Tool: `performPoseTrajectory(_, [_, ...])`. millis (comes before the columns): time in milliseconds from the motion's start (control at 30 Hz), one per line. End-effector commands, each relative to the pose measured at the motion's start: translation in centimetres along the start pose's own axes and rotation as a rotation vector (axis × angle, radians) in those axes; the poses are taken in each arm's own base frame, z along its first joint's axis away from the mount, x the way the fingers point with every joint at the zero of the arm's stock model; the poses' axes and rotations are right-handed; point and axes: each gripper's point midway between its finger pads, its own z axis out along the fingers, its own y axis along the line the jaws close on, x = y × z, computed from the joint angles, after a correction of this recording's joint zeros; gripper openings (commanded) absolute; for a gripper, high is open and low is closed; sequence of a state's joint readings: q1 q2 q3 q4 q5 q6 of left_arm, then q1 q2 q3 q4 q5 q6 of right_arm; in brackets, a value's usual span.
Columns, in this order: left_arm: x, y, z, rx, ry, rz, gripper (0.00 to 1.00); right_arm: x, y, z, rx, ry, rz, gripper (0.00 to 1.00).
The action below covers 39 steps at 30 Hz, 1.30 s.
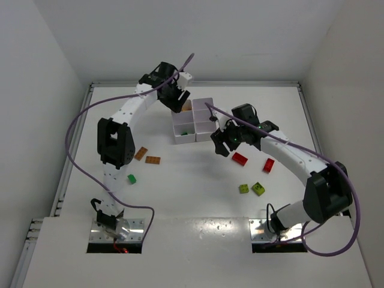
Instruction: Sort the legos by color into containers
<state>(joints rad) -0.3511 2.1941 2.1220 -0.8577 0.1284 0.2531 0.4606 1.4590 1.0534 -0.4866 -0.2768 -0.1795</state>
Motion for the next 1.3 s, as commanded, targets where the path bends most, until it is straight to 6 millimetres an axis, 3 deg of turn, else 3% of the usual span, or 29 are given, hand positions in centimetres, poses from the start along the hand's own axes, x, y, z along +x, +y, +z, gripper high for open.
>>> performPoseTrajectory(0, [-2.2, 3.0, -4.0, 0.072, -0.198, -0.239, 0.70, -3.5, 0.5, 0.0, -0.047, -0.101, -0.049, 0.67])
performPoseTrajectory(33, [-3.3, 3.4, -6.9, 0.101, -0.283, -0.294, 0.70, -3.5, 1.2, 0.4, -0.069, -0.095, -0.057, 0.67])
performPoseTrajectory(67, [-3.5, 3.5, -8.3, 0.152, -0.340, -0.357, 0.70, -3.9, 2.1, 1.3, -0.097, -0.098, -0.088, 0.67])
performPoseTrajectory(100, [-1.6, 5.5, -8.2, 0.143, -0.378, -0.509, 0.70, -4.9, 2.7, 1.7, -0.113, -0.122, -0.110, 0.67])
performPoseTrajectory(133, [-1.1, 6.2, -9.4, 0.139, -0.415, -0.564, 0.70, -5.9, 3.2, 2.1, -0.123, -0.137, -0.140, 0.67])
performPoseTrajectory(167, [-1.3, 7.1, -12.5, 0.097, -0.483, -0.599, 0.70, -6.5, 4.0, 2.8, -0.138, -0.145, -0.170, 0.67])
performPoseTrajectory(200, [-0.6, 8.0, -13.5, 0.062, -0.507, -0.644, 0.70, -6.9, 5.7, 4.4, -0.176, -0.140, -0.204, 0.67])
performPoseTrajectory(233, [1.4, 9.4, -13.9, 0.022, -0.511, -0.719, 0.70, -7.1, 6.6, 5.2, -0.196, -0.132, -0.233, 0.67])
performPoseTrajectory(267, [1.7, 10.1, -16.1, -0.036, -0.546, -0.736, 0.70, -8.3, 8.5, 6.9, -0.238, -0.144, -0.269, 0.67])
performPoseTrajectory(300, [2.3, 10.8, -17.1, -0.070, -0.565, -0.753, 0.71, -8.7, 9.3, 7.8, -0.253, -0.145, -0.298, 0.67])
performPoseTrajectory(333, [4.0, 11.9, -17.6, -0.117, -0.559, -0.785, 0.71, -10.1, 10.3, 8.4, -0.278, -0.172, -0.331, 0.69])
performPoseTrajectory(433, [5.9, 12.9, -20.5, -0.194, -0.588, -0.813, 0.76, -10.7, 13.8, 11.4, -0.355, -0.146, -0.391, 0.71])
performPoseTrajectory(467, [7.7, 13.3, -20.7, -0.220, -0.563, -0.835, 0.76, -11.6, 14.5, 13.4, -0.377, -0.144, -0.408, 0.72])
performPoseTrajectory(500, [8.5, 13.5, -21.0, -0.235, -0.553, -0.838, 0.76, -12.2, 15.6, 14.4, -0.393, -0.148, -0.425, 0.74])
performPoseTrajectory(533, [9.0, 13.7, -21.7, -0.248, -0.551, -0.850, 0.76, -14.3, 16.7, 14.4, -0.423, -0.176, -0.429, 0.74])
performPoseTrajectory(567, [10.8, 13.8, -22.2, -0.273, -0.528, -0.874, 0.76, -14.6, 17.3, 15.2, -0.434, -0.167, -0.406, 0.77])
performPoseTrajectory(600, [11.5, 13.9, -22.6, -0.288, -0.521, -0.878, 0.76, -13.5, 17.9, 17.4, -0.449, -0.126, -0.384, 0.78])
performPoseTrajectory(633, [12.0, 14.1, -23.1, -0.303, -0.527, -0.886, 0.76, -15.7, 19.4, 17.4, -0.468, -0.166, -0.388, 0.78])
performPoseTrajectory(767, [15.2, 14.7, -25.4, -0.404, -0.515, -0.928, 0.77, -15.1, 22.1, 19.6, -0.535, -0.123, -0.281, 0.87])
performPoseTrajectory(800, [16.0, 15.1, -26.2, -0.430, -0.514, -0.934, 0.77, -15.3, 23.3, 19.2, -0.558, -0.122, -0.263, 0.88])
performPoseTrajectory(900, [17.2, 15.2, -26.9, -0.462, -0.506, -0.935, 0.77, -14.1, 25.6, 19.6, -0.604, -0.106, -0.239, 0.87])
performPoseTrajectory(933, [17.5, 15.4, -27.5, -0.479, -0.512, -0.927, 0.77, -13.2, 25.5, 19.9, -0.597, -0.077, -0.208, 0.85])
performPoseTrajectory(1000, [18.1, 15.2, -27.4, -0.483, -0.499, -0.931, 0.77, -13.4, 27.1, 19.7, -0.598, -0.093, -0.204, 0.84])
performPoseTrajectory(1267, [19.2, 14.9, -26.5, -0.482, -0.467, -0.942, 0.78, -13.6, 29.4, 21.3, -0.571, -0.073, -0.080, 0.82])
